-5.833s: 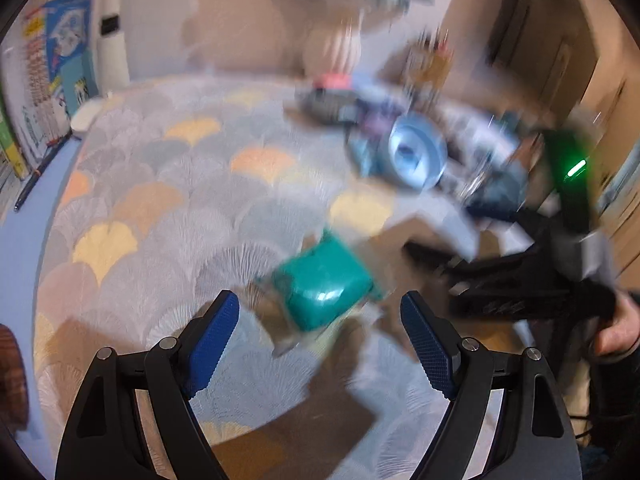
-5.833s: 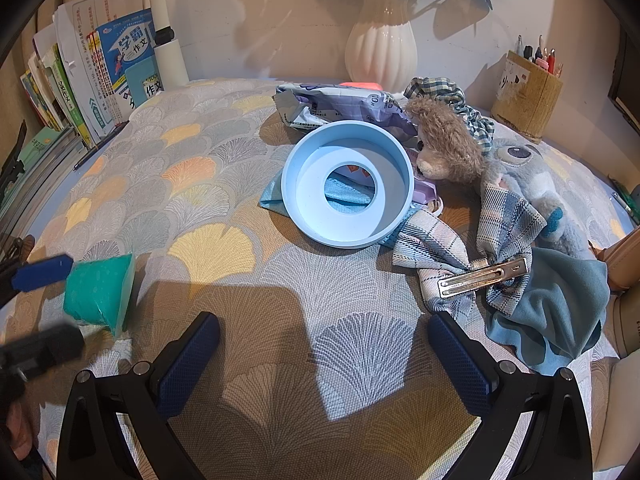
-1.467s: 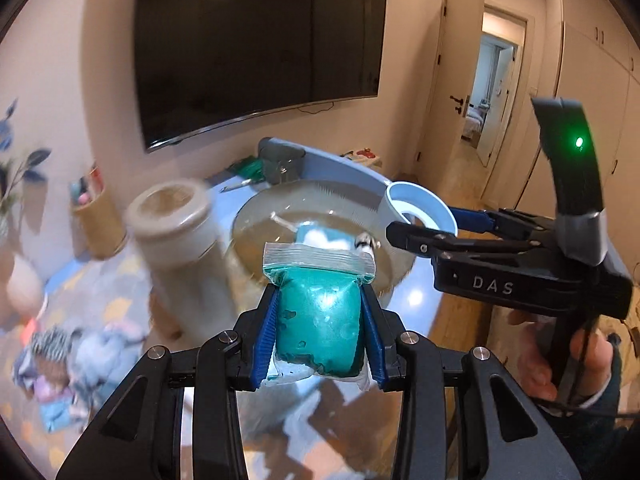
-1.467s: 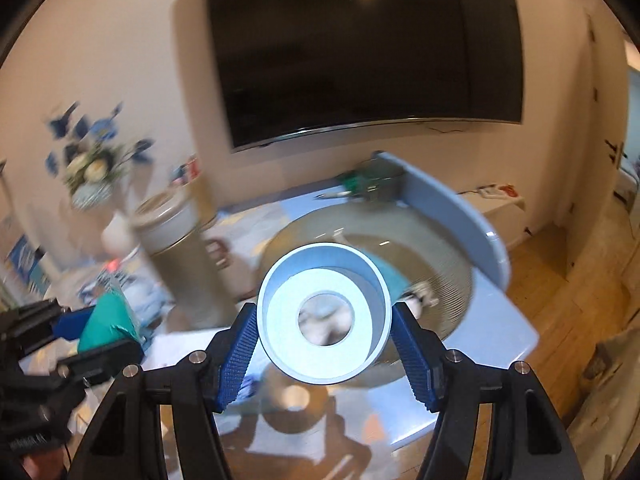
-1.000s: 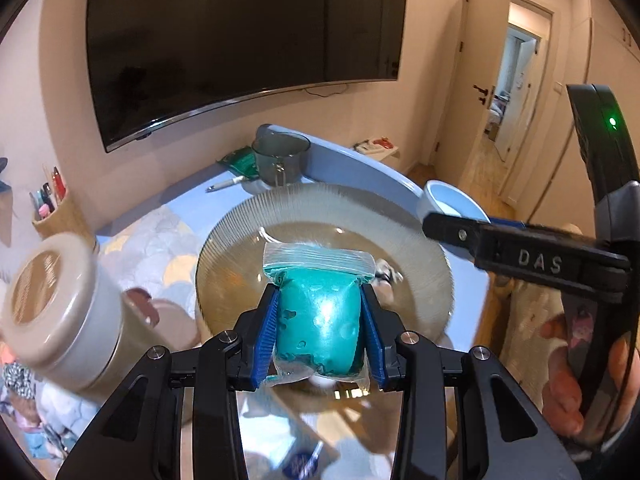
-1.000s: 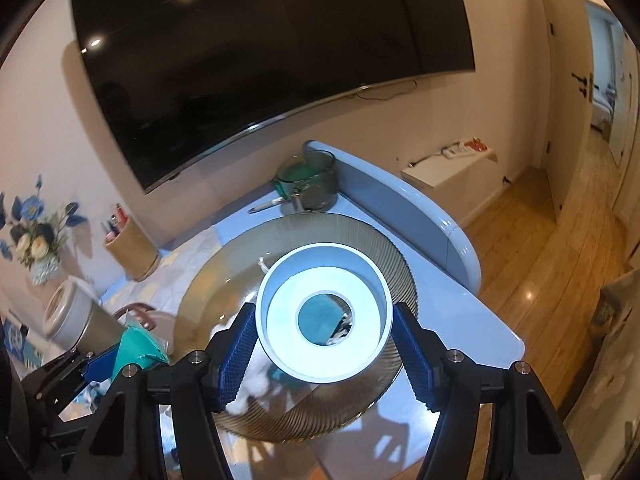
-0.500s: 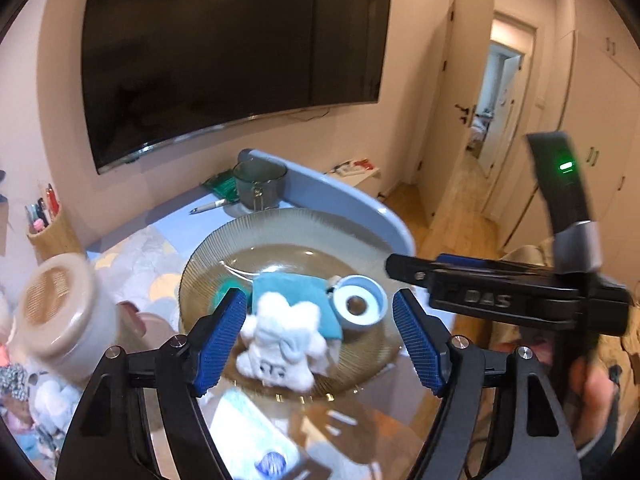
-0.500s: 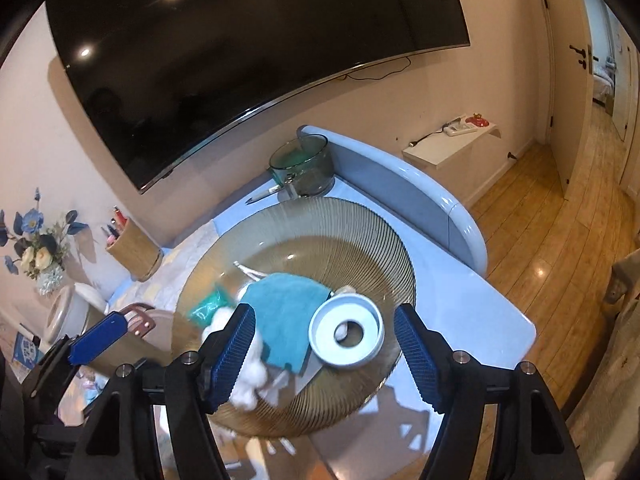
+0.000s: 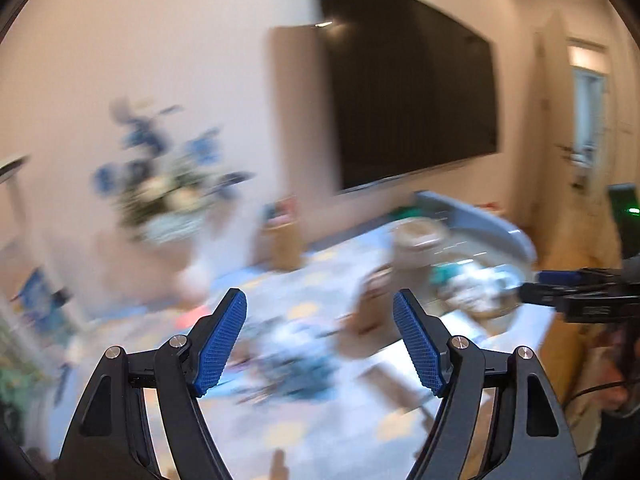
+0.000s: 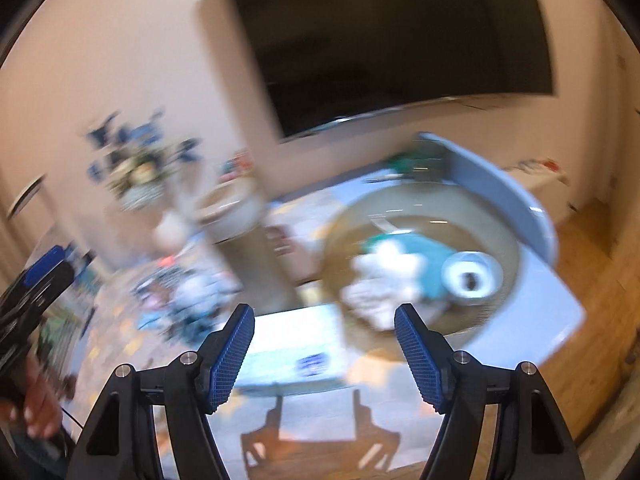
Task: Organize soft objects
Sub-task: 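Move both tools back over the pile of soft items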
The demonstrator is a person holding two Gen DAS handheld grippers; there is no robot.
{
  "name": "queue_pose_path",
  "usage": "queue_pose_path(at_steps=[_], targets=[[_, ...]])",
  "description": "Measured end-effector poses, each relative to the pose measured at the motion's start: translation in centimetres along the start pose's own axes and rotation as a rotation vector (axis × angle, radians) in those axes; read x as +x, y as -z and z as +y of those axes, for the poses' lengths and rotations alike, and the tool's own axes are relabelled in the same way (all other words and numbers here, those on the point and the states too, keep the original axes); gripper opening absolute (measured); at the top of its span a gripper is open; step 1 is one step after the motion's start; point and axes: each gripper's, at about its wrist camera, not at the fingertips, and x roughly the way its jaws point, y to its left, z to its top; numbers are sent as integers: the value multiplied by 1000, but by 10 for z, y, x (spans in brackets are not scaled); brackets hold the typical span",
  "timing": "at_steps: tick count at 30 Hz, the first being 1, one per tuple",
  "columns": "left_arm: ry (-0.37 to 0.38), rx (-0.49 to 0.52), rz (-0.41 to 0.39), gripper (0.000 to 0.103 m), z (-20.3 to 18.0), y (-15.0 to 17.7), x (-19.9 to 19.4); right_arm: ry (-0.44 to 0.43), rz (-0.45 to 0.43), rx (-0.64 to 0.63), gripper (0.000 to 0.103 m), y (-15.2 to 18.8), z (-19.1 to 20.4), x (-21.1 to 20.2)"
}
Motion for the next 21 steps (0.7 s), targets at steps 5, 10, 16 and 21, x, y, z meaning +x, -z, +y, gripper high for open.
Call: queue_pose_path(at_steps=[5, 10, 16, 21], targets=[[-190, -69, 28, 76, 84, 25, -16, -107, 23, -162, 71, 7, 89, 19], [-248, -144, 127, 79, 136, 84, 22, -205, 78, -234, 83, 23, 160, 61], [-177, -306, 299, 79, 174, 163, 90, -211, 153, -320, 84, 68, 208, 139], [-185, -348, 339, 79, 186, 196, 114, -188, 228, -349, 84, 95, 211, 187]])
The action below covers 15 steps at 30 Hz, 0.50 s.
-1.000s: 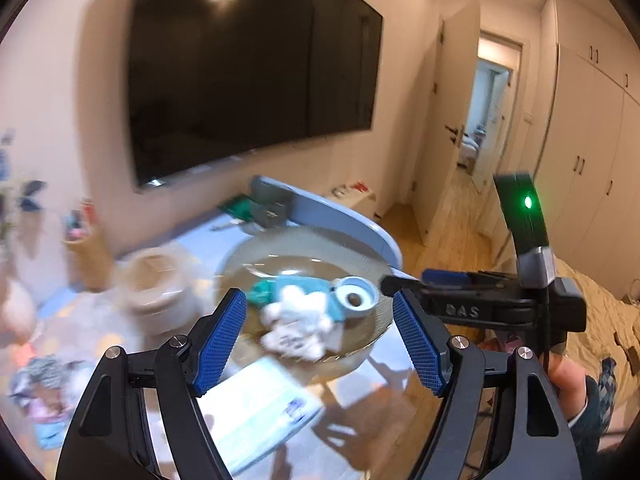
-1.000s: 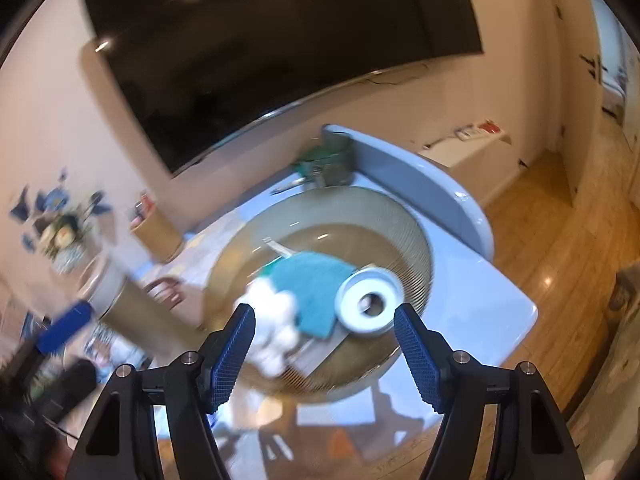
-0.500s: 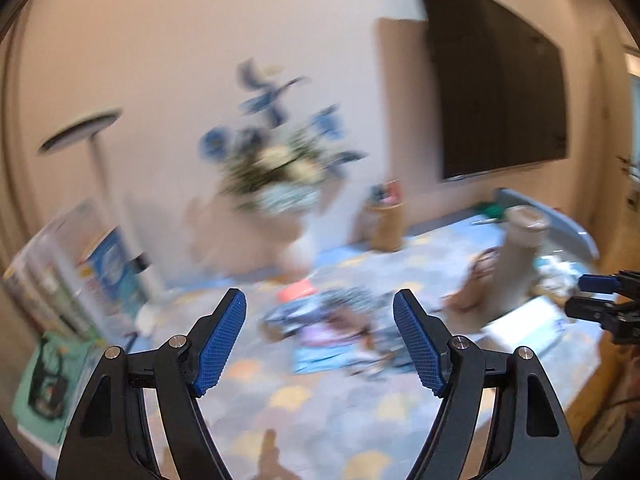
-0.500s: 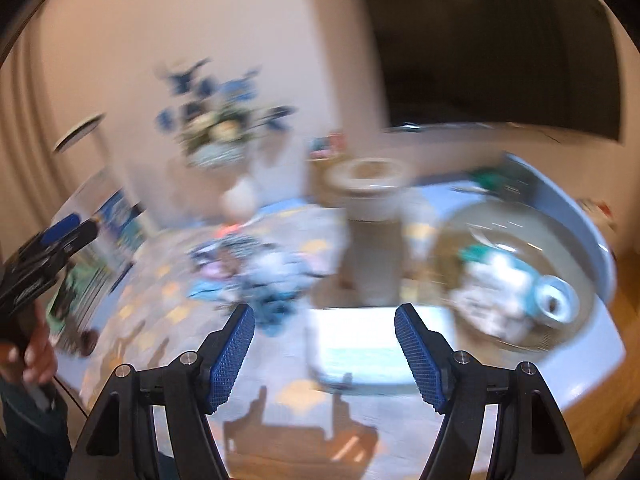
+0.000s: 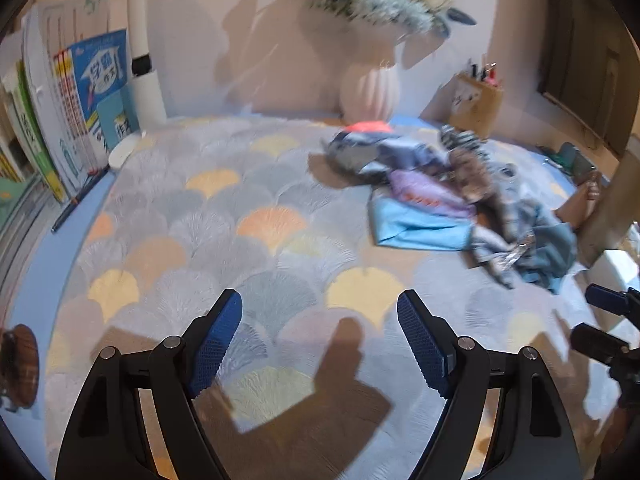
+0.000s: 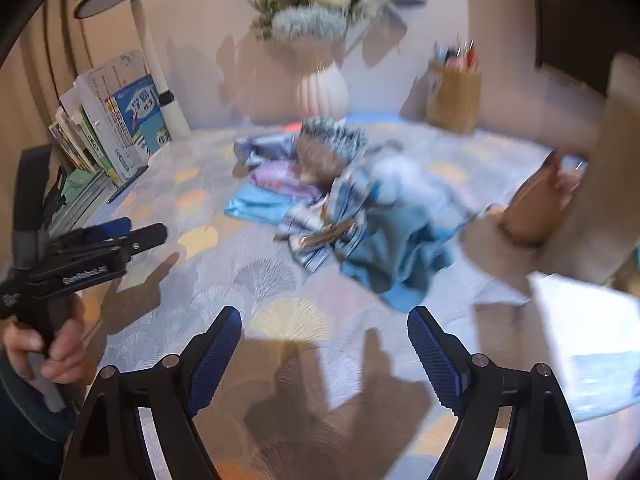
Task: Organize soft objects
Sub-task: 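Move both tools back over the pile of soft items, then move the left gripper down onto the white-and-blue printed packet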
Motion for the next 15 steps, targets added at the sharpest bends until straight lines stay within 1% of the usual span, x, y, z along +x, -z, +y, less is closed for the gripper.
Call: queue_pose_path(at_steps=[1, 3, 7, 9, 12, 15], targets=[[-6, -5, 6, 79, 1, 3, 5, -12, 0, 7, 84, 0, -1, 4], [10, -23, 32, 79, 5, 4, 9, -18, -2, 3, 84, -3, 2, 12], [27, -39, 26, 79, 8, 6, 7, -7, -24, -25, 84, -4, 11, 24], [36, -53, 34, 79, 11, 5, 9, -17, -17, -19, 84, -3, 11, 28], [54, -82, 42, 79, 16, 3, 14, 5, 10, -22, 84, -3, 10, 34], [70, -107, 54, 79, 20, 3, 16, 3, 11, -16, 84, -4, 9, 36]])
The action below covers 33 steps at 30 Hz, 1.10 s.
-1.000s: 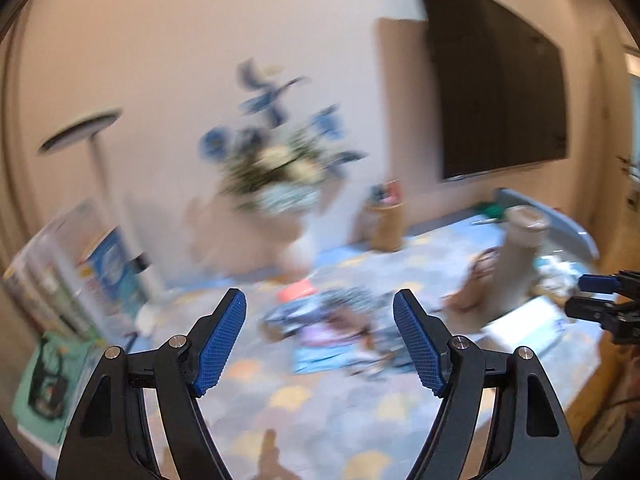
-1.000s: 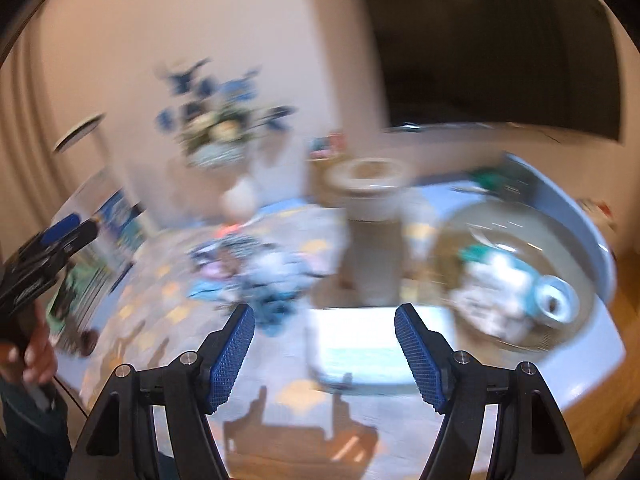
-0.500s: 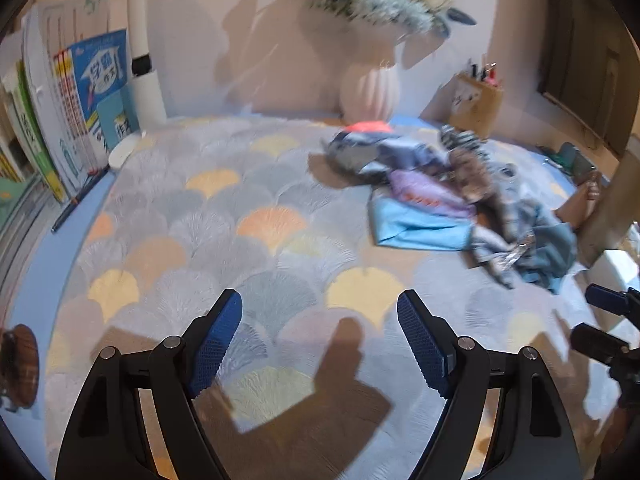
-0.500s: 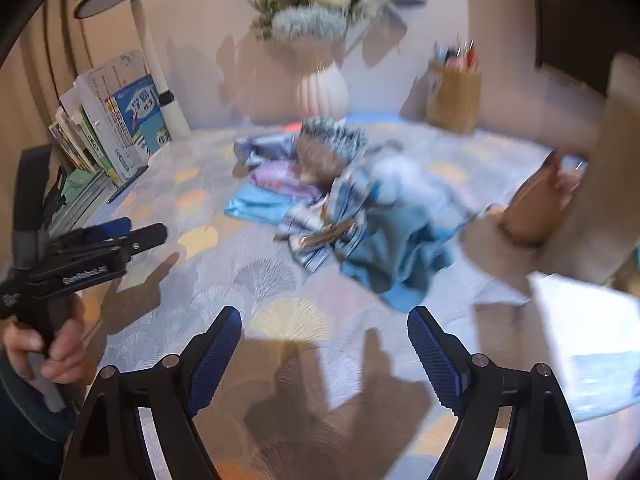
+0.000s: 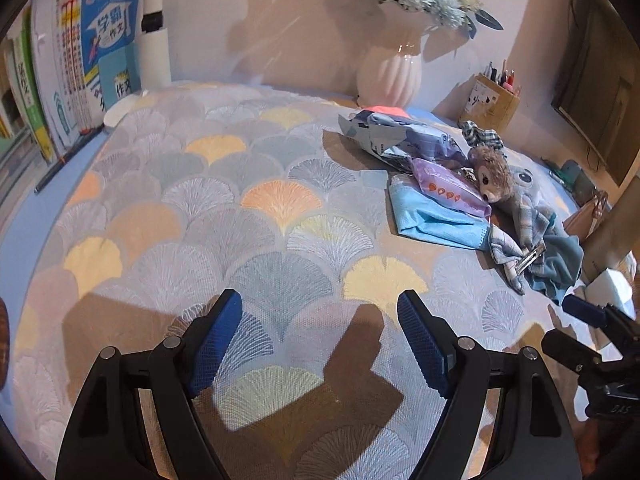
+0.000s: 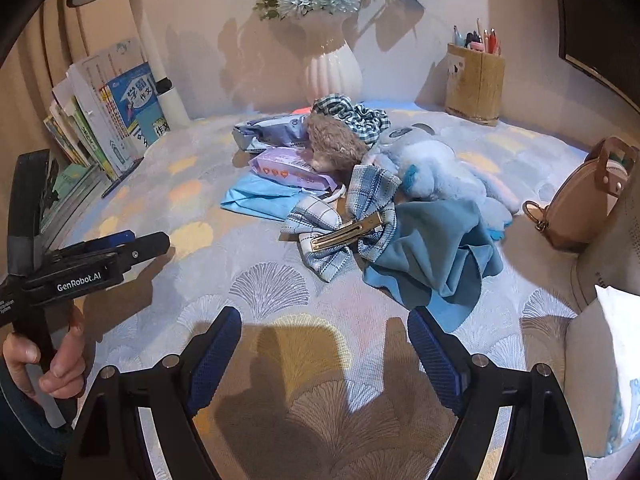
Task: Organize soft objects
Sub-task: 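Move the left gripper down onto the white-and-blue printed packet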
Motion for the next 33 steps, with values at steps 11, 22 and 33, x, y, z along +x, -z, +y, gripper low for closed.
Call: queue_pose_path(at_steps=[11, 22, 33], targets=[[-55, 3, 0, 79, -2, 1, 0, 22, -73, -1, 73, 0, -1, -10], [-46, 8, -1, 79, -2, 3, -2, 5, -118, 50, 67, 2, -13, -20], [-22, 65, -21, 79, -11, -28, -59, 14, -72, 61, 67, 1, -12, -19]])
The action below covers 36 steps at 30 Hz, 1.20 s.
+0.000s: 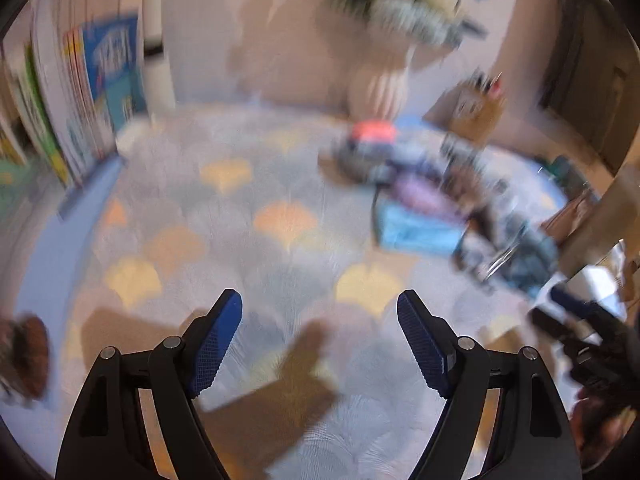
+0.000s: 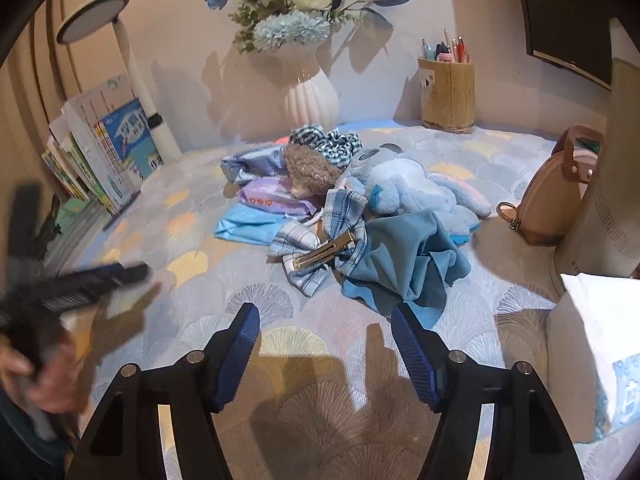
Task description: Organize soft objects
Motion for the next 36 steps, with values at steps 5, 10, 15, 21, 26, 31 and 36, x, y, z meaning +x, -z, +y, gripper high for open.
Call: queue_pose_path(at_steps=[5, 10, 15, 21, 26, 31, 36], targets=[[-44, 109, -47, 82, -20, -59, -11, -45, -45, -24, 67, -25, 19, -18], [91, 155, -36, 82, -34, -98, 51, -46, -30, -27, 67, -36, 24, -6], [130, 202, -7, 82, -51, -109, 114, -49, 7, -39, 66, -32, 26, 15], [211, 256, 29, 84, -64, -113, 152, -5, 40, -45, 66, -29, 12, 31], [238, 315, 36, 85, -71, -112, 155, -18, 77, -8, 66, -27, 2, 44], [206, 353, 10, 77, -76, -108, 155, -22, 90, 3, 66, -30, 3, 51], [181, 371, 6, 44, -71, -105, 153, -30, 102, 34, 66, -28, -3, 55]])
